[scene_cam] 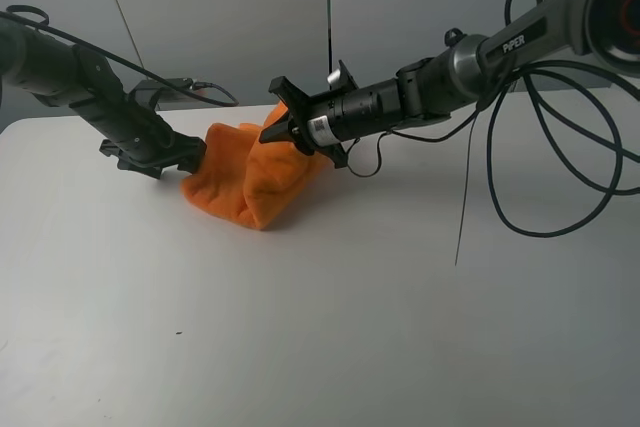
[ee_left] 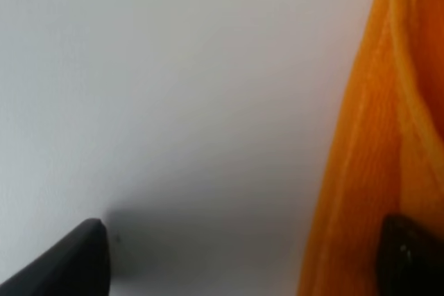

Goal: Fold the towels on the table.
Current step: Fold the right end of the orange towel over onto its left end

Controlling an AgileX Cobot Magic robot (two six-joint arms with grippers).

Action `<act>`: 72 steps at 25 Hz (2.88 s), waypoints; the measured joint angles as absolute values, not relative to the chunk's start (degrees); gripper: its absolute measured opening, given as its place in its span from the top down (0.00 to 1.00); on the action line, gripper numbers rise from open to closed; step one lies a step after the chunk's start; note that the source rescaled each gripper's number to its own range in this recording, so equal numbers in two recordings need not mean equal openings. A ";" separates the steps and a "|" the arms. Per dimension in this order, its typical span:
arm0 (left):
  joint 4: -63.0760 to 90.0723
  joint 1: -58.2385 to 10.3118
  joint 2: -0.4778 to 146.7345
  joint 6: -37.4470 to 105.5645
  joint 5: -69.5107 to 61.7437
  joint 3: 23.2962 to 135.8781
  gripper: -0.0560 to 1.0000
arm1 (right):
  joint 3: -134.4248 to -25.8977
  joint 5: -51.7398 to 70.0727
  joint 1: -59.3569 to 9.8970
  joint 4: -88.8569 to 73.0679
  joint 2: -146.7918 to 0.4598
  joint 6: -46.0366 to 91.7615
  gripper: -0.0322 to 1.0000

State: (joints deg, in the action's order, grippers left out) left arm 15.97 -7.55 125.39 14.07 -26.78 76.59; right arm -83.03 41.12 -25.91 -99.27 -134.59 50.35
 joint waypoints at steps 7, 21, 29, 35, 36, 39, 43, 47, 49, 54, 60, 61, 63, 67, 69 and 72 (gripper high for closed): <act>15.99 -7.55 126.20 15.48 -26.94 77.12 0.01 | -83.03 38.19 -25.95 -99.42 -134.59 46.25 0.92; 16.09 -7.55 126.47 16.09 -26.60 77.22 0.01 | -86.18 33.51 -28.64 -99.65 -135.22 44.09 0.92; 16.09 -7.55 126.47 16.20 -26.60 77.22 0.01 | -86.46 34.97 -28.64 -99.65 -136.66 44.09 0.75; 16.73 -6.78 124.99 16.05 -28.82 77.11 0.01 | -86.46 38.51 -28.64 -99.74 -136.76 44.34 0.04; 17.00 -6.12 124.27 15.80 -30.22 76.77 0.01 | -86.46 39.03 -28.64 -99.77 -136.76 44.34 0.02; 17.00 -3.38 120.82 15.60 -33.17 76.12 0.01 | -86.46 39.68 -28.64 -99.77 -136.76 44.34 0.00; 17.00 0.27 113.31 15.57 -34.72 76.12 0.01 | -86.46 40.02 -28.64 -99.77 -136.76 44.34 0.00; 17.00 2.40 107.06 15.44 -36.25 76.12 0.01 | -86.46 40.12 -28.64 -99.77 -134.99 44.34 0.00; 16.77 2.86 104.94 15.09 -37.35 76.12 0.01 | -86.46 40.12 -28.64 -99.66 -133.48 44.34 0.00; 15.90 3.29 99.81 13.30 -39.43 76.49 0.01 | -87.05 39.98 -30.69 -99.66 -131.10 44.34 0.00; 15.79 3.29 95.61 12.50 -42.90 78.21 0.01 | -90.14 35.41 -35.26 -99.66 -131.01 45.35 0.00; 15.79 3.29 95.35 12.37 -43.35 78.31 0.01 | -90.24 33.96 -35.66 -99.66 -131.01 45.46 0.00; 15.79 3.29 94.84 12.25 -44.40 78.31 0.01 | -90.37 30.83 -36.14 -99.66 -131.01 45.57 0.00; 15.79 3.29 94.07 12.17 -45.11 78.31 0.01 | -90.37 26.91 -37.01 -99.66 -131.01 45.69 0.00; 15.79 3.29 93.73 12.17 -45.21 78.31 0.01 | -90.37 27.18 -37.33 -99.66 -131.01 46.18 0.00; 15.79 3.29 93.59 12.17 -45.45 78.31 0.01 | -90.37 28.79 -37.33 -98.52 -131.01 46.93 0.00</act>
